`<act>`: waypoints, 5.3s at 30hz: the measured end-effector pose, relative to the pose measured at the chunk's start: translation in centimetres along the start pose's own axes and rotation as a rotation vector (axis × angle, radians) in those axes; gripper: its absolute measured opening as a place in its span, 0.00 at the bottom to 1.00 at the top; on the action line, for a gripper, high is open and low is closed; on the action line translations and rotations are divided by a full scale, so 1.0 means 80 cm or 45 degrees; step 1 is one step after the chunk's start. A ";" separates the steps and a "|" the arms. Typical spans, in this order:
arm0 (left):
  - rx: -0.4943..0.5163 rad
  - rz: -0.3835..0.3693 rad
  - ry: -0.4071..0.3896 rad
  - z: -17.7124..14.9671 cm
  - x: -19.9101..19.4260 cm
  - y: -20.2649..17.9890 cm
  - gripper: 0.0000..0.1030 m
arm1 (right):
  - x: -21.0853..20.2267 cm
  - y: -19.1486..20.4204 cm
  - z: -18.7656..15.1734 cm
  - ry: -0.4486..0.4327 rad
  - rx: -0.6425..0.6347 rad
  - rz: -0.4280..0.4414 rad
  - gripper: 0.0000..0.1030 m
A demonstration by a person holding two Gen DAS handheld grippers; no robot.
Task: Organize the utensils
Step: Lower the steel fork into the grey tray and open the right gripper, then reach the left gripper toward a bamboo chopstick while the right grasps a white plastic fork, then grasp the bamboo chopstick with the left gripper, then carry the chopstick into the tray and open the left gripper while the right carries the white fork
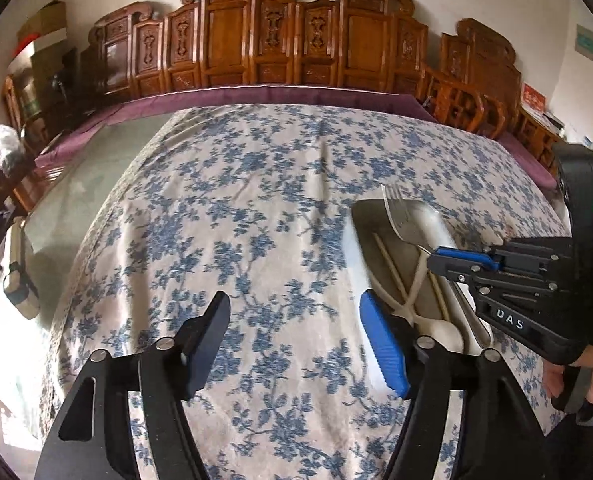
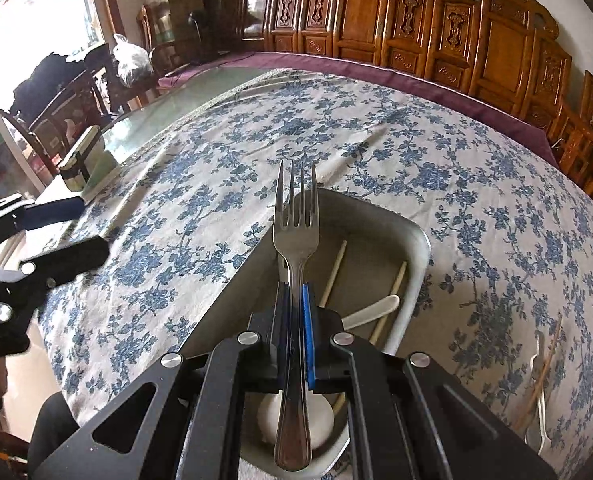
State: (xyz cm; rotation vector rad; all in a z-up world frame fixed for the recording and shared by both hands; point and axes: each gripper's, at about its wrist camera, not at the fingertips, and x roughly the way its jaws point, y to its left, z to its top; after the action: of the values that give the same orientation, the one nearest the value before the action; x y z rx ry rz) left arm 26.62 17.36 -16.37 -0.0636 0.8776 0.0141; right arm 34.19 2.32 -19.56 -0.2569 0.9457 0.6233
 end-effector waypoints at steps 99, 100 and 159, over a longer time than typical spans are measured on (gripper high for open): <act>0.395 -0.262 0.198 -0.052 0.061 -0.355 0.68 | -0.107 -0.339 -0.215 0.169 0.296 -0.266 0.07; 0.399 -0.266 0.201 -0.051 0.064 -0.359 0.68 | -0.109 -0.344 -0.218 0.171 0.303 -0.290 0.07; 0.475 -0.306 0.082 0.001 0.040 -0.364 0.04 | -0.160 -0.312 -0.238 0.067 0.357 -0.268 0.07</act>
State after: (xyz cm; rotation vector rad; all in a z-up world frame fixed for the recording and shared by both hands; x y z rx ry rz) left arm 29.83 -11.77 -17.36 0.1807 0.9203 -0.3773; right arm 30.87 -31.36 -21.49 -0.1205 1.0286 0.2877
